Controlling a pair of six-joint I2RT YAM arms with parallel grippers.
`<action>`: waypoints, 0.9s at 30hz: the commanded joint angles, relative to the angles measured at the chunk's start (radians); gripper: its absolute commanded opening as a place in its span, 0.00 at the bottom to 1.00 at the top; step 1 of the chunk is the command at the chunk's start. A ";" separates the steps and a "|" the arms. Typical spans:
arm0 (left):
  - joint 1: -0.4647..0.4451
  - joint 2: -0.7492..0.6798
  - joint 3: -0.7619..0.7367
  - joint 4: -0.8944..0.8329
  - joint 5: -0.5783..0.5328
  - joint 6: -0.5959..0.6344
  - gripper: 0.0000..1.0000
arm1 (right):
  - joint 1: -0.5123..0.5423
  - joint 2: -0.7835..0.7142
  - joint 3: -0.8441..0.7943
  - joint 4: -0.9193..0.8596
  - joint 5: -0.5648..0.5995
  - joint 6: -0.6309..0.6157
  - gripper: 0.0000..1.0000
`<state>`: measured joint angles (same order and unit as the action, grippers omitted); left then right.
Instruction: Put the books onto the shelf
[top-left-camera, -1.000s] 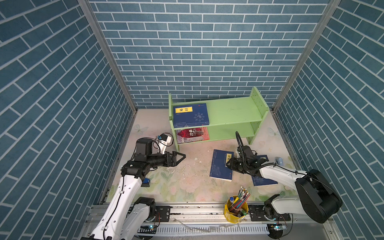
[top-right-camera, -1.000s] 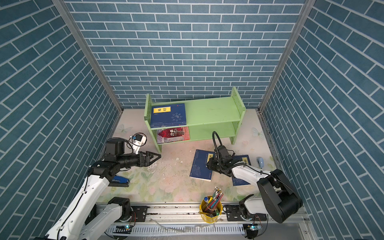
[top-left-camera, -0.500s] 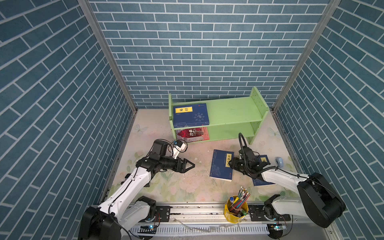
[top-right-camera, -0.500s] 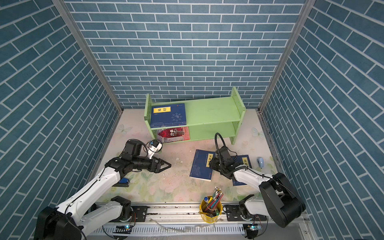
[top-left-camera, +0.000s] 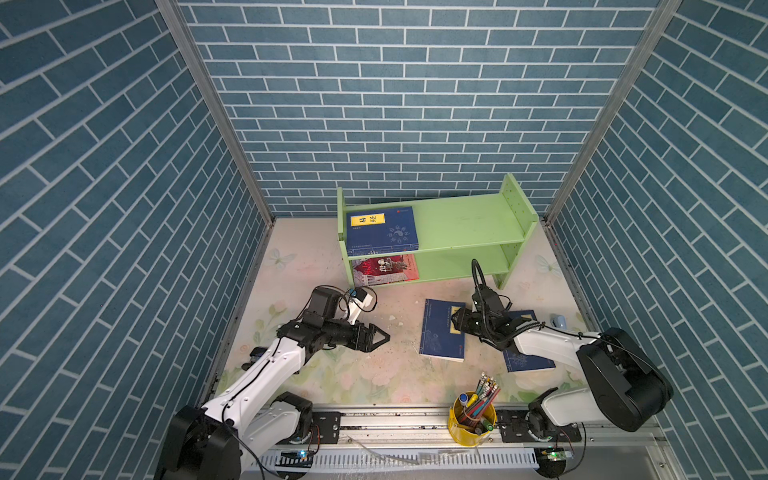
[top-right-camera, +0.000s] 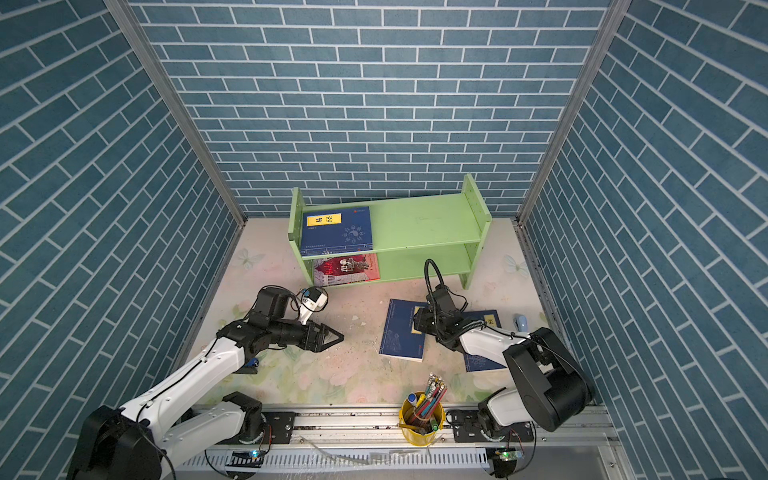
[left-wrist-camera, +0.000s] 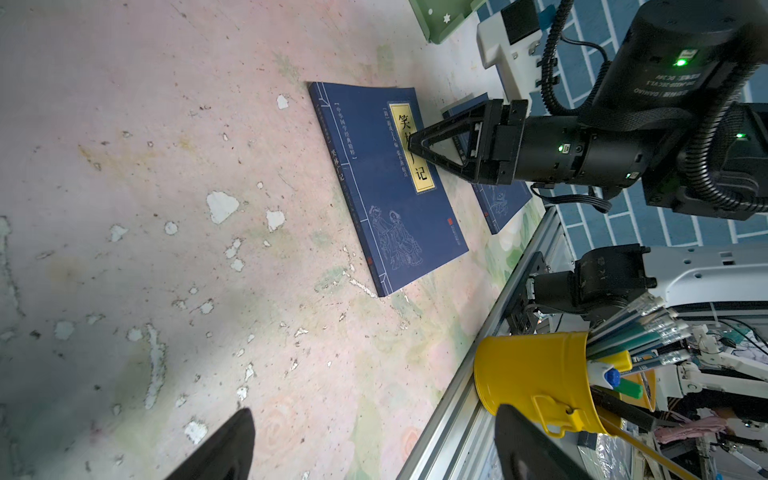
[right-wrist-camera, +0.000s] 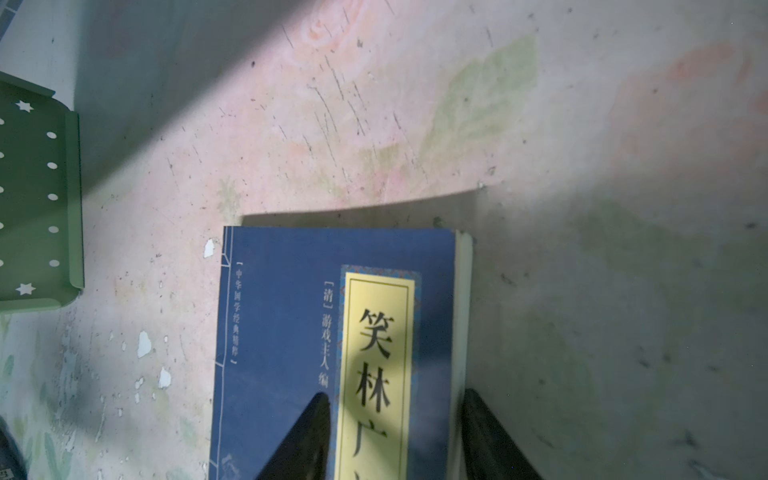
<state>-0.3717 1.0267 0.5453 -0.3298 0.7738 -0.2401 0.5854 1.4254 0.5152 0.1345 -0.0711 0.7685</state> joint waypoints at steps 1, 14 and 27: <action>-0.005 -0.006 -0.020 0.036 -0.017 -0.010 0.92 | 0.028 0.027 0.018 -0.037 -0.045 -0.034 0.52; -0.005 0.010 -0.033 0.041 -0.099 -0.024 0.92 | 0.149 0.114 0.092 -0.032 -0.066 0.000 0.50; -0.004 0.081 -0.039 0.031 -0.115 -0.033 0.92 | 0.297 0.186 0.211 -0.092 -0.135 0.059 0.49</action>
<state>-0.3721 1.0897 0.5209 -0.2859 0.6701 -0.2749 0.8589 1.5932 0.6922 0.0975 -0.1654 0.7895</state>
